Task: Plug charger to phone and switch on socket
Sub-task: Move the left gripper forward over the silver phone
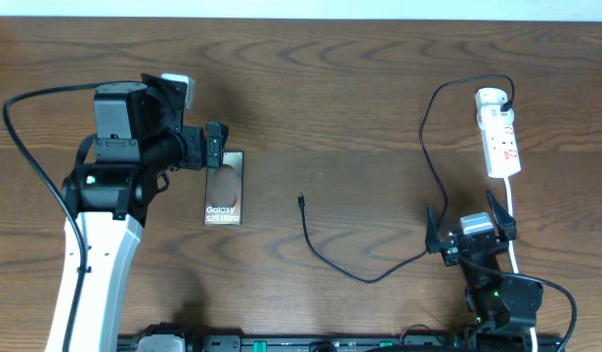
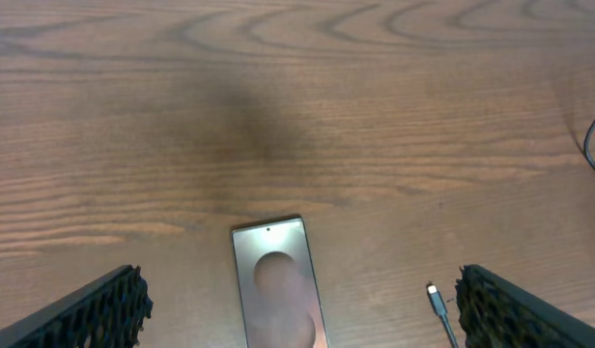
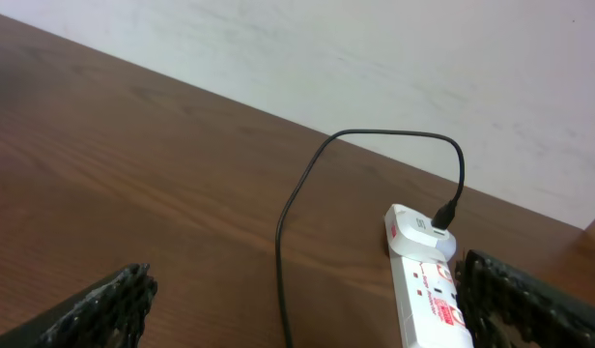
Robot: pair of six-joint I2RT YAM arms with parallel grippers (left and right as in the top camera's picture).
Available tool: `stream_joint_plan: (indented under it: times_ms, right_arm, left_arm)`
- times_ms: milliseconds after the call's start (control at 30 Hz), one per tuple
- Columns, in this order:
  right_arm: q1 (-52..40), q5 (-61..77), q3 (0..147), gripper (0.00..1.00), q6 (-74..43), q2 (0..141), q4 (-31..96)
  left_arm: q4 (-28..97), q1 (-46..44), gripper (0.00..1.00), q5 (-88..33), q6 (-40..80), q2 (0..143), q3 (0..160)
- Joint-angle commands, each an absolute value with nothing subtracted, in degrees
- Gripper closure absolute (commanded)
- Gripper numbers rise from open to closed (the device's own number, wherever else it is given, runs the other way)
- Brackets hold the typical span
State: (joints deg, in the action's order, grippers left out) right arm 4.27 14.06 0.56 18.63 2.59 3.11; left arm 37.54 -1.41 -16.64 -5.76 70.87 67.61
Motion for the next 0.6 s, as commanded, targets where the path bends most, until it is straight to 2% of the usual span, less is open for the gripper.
stream_joint_plan:
  times_ms: [0, 567]
  right_arm:
    - [4.4, 13.6, 0.3, 0.01, 18.0, 2.6, 3.2]
    - [4.4, 13.6, 0.3, 0.01, 18.0, 2.6, 3.2]
  left_arm:
    - [38.9, -1.7, 0.02, -17.6, -5.0, 72.0, 70.3]
    - [43.1, -1.7, 0.02, -19.0, -5.0, 76.8, 70.3]
